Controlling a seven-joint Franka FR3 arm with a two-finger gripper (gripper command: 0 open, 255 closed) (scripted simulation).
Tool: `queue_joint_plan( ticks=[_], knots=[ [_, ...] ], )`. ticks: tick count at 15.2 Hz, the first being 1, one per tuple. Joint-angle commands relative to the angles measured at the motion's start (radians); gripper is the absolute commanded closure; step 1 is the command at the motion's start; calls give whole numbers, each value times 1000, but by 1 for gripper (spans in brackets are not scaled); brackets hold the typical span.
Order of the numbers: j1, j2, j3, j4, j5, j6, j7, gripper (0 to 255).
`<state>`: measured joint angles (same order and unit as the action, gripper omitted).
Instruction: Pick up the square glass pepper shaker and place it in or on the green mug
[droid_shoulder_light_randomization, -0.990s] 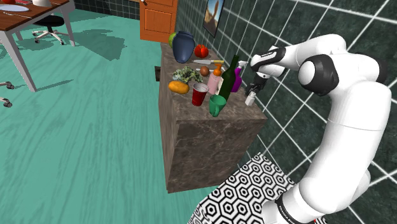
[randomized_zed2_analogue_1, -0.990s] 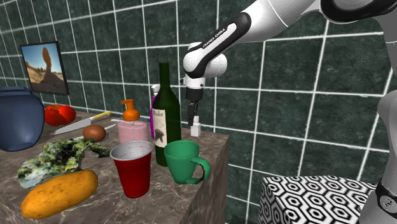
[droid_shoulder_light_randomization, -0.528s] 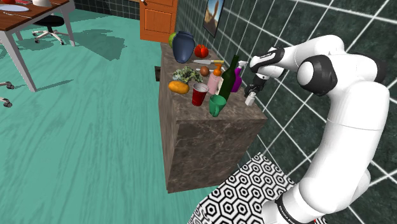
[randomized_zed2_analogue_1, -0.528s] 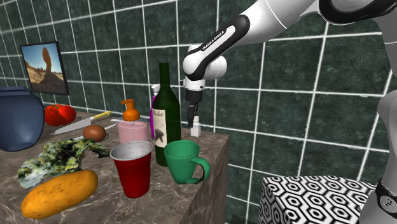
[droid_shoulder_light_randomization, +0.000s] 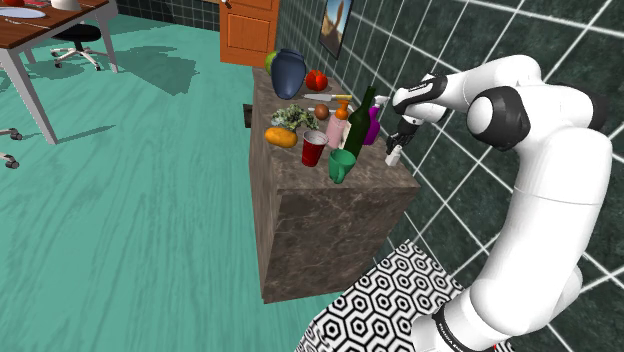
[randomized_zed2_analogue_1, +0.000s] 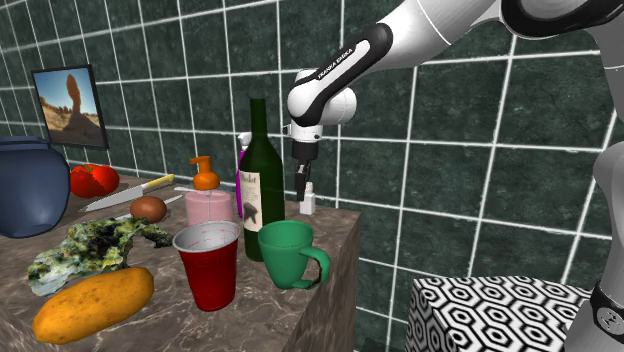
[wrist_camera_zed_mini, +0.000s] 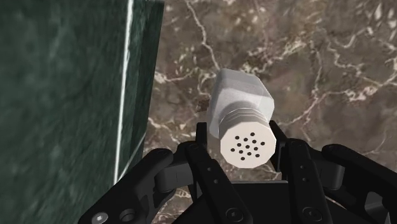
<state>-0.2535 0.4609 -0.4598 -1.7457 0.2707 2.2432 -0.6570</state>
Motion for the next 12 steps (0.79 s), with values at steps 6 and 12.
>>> queue_joint_plan(
  ticks=[6, 12],
  knots=[
    [4, -19, -7, 14, -12, -31, 8, 255],
    [11, -53, -18, 49, -35, -97, 23, 255]
  ],
)
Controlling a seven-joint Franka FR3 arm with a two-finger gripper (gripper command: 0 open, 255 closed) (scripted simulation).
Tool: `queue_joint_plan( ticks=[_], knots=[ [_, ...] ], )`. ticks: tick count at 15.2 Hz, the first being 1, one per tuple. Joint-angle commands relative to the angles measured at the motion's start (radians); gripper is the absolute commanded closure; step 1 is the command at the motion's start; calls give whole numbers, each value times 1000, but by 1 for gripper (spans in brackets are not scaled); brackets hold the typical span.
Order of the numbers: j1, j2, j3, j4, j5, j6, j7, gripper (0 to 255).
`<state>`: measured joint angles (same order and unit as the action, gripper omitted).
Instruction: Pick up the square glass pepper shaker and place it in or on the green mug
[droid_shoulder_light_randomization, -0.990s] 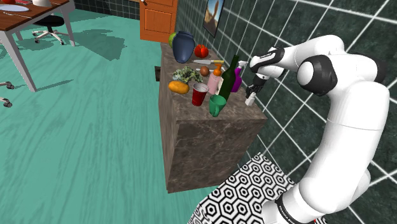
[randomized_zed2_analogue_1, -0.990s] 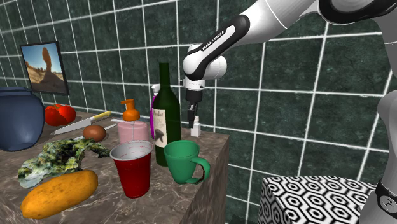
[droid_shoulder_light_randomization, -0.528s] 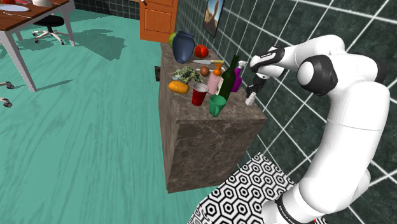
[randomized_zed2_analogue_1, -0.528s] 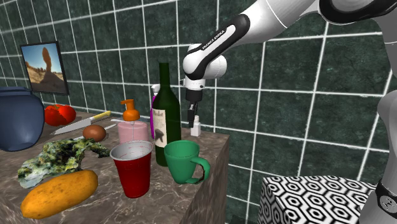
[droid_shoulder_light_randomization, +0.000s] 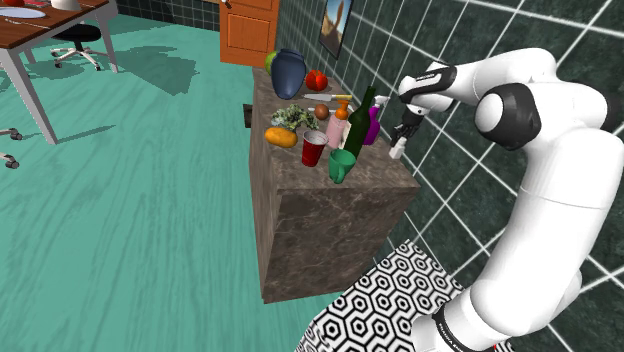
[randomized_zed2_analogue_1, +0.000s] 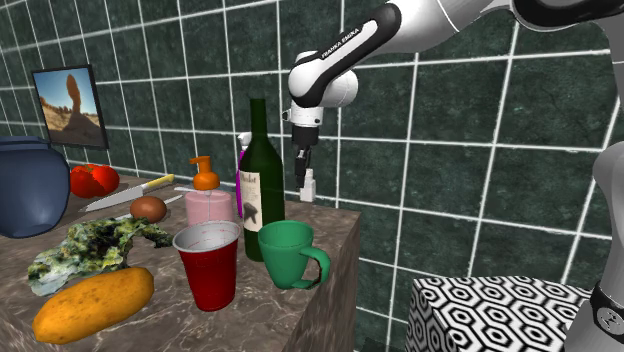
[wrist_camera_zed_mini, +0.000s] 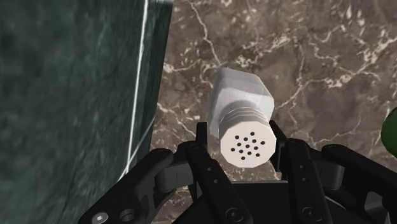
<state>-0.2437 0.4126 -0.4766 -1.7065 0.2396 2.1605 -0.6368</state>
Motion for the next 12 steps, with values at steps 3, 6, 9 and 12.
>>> queue_joint_plan(
  ticks=[3, 6, 9, 12],
  knots=[
    [3, -19, -6, 30, -14, -48, 10, 255],
    [4, -32, -11, 53, -22, -82, 16, 255],
    [5, -43, -14, 79, -30, -117, 22, 255],
    [5, -53, -17, 107, -37, -153, 27, 255]
  ],
)
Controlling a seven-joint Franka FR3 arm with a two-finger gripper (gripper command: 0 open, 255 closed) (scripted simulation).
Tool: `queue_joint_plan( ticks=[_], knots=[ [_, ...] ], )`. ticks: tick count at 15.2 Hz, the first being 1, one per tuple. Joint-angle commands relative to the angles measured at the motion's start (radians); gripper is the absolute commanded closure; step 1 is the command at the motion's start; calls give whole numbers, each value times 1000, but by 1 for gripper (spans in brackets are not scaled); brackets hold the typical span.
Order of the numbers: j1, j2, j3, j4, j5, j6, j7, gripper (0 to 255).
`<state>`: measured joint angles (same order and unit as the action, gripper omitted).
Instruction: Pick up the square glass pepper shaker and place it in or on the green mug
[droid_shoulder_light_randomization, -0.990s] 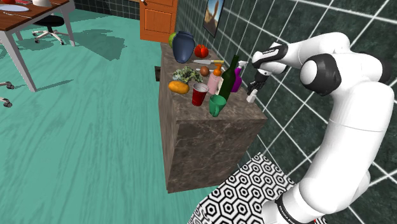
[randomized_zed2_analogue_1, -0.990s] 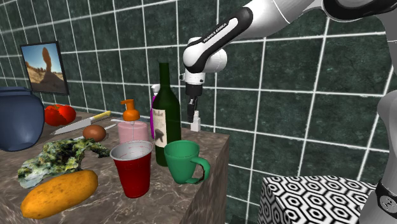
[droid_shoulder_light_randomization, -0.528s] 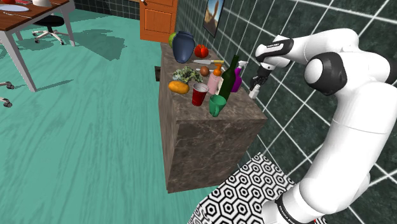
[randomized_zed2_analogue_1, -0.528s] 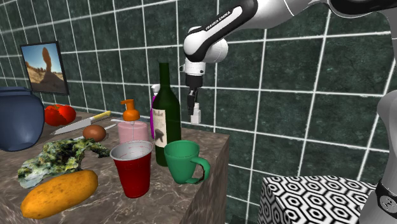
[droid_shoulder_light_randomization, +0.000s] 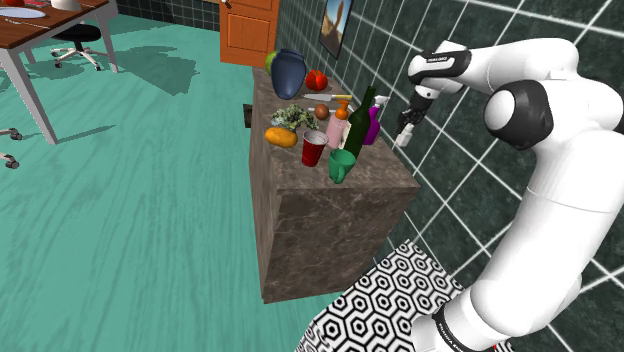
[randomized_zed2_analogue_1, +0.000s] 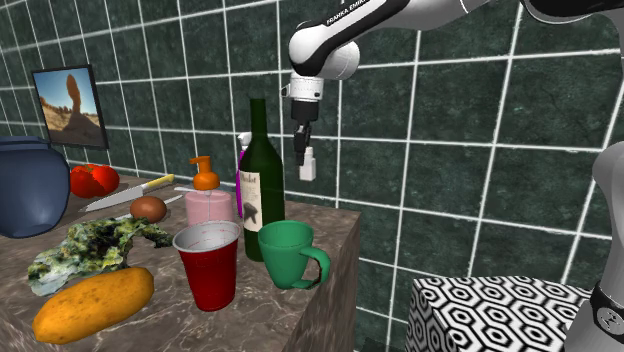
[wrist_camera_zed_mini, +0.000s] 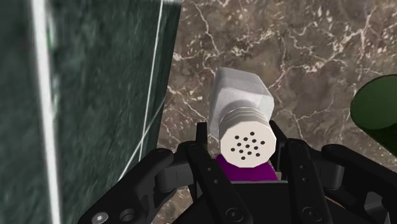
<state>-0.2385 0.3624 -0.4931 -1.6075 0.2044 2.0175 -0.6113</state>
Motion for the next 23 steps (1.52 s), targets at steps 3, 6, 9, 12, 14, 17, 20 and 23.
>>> queue_joint_plan(
  ticks=[3, 6, 9, 12, 14, 17, 20, 23],
  knots=[
    [-1, -10, -3, 39, -7, -47, 6, 255],
    [-2, -15, -6, 72, -12, -85, 10, 255],
    [-5, -18, -8, 108, -15, -124, 13, 255],
    [-7, -19, -9, 141, -17, -157, 16, 255],
    [39, -73, -4, 73, -47, -135, 63, 255],
    [102, -147, 10, -14, -92, -111, 139, 255],
    [156, -211, 31, -86, -133, -94, 218, 255],
    [204, -267, 57, -145, -168, -83, 299, 255]
  ],
)
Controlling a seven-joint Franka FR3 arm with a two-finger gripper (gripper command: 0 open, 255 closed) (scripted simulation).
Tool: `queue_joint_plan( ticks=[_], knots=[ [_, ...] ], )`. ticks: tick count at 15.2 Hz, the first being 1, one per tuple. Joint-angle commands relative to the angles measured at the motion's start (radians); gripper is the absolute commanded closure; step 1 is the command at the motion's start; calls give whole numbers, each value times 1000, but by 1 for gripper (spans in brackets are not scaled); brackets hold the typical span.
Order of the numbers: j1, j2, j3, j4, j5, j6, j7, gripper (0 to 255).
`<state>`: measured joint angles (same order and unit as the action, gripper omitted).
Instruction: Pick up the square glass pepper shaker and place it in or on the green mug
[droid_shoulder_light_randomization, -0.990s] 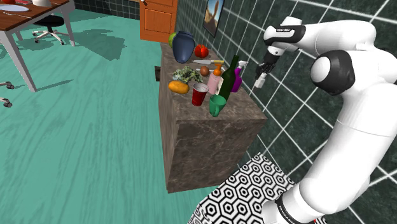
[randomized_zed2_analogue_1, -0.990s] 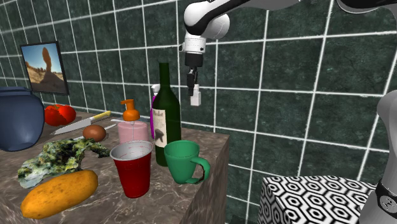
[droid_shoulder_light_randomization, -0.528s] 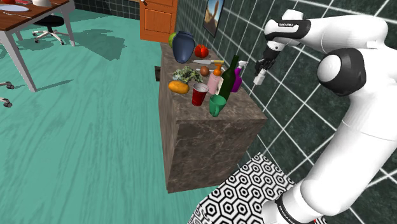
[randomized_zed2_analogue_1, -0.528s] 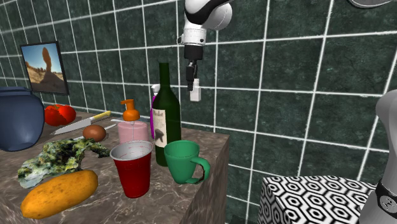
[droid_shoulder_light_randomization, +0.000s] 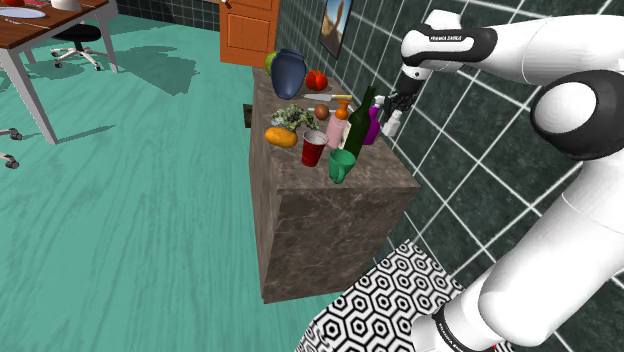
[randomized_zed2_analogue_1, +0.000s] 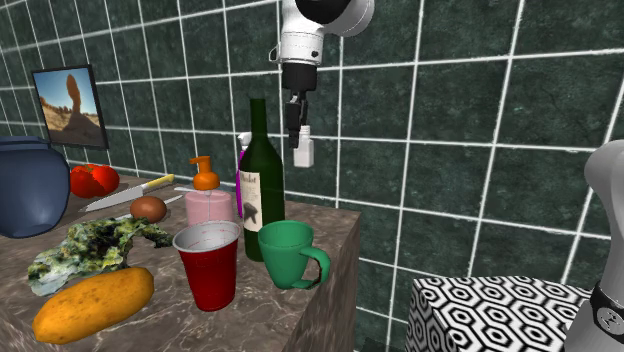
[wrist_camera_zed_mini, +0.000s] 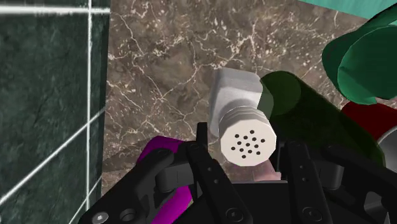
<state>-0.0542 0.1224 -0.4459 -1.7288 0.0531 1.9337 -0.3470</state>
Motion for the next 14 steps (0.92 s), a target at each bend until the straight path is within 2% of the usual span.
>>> queue_joint_plan(
  ticks=[1, 7, 14],
  knots=[
    [35, -43, 20, -41, -27, 3, 62, 255],
    [114, -118, 88, -115, -75, 7, 221, 255],
    [194, -156, 171, -146, -102, -4, 392, 255]
  ],
)
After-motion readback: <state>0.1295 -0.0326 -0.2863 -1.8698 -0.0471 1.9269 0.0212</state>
